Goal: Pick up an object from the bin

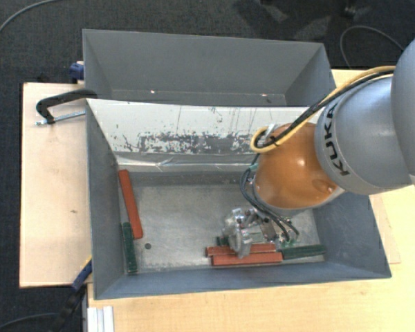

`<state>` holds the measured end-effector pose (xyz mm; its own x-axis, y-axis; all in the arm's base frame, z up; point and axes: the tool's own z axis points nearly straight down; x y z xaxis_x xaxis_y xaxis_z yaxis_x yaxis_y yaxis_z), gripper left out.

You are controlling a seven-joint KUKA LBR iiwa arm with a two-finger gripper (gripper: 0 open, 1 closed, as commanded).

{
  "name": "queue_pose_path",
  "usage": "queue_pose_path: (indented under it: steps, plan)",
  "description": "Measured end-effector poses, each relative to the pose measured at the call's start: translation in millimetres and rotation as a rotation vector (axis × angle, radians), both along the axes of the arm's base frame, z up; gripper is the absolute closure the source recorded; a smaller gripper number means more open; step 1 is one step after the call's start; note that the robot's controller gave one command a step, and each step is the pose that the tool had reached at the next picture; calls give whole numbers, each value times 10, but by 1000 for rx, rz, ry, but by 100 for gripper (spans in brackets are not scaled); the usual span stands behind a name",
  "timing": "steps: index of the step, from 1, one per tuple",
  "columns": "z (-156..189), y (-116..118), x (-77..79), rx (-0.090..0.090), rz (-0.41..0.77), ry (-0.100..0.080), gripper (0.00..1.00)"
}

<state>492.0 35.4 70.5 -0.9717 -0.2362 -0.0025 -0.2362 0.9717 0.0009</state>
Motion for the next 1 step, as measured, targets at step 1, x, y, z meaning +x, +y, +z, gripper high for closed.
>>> queue_pose_path:
  steps: [1]
  plan:
    - [1505, -342, 51, -1, -13, -13, 100]
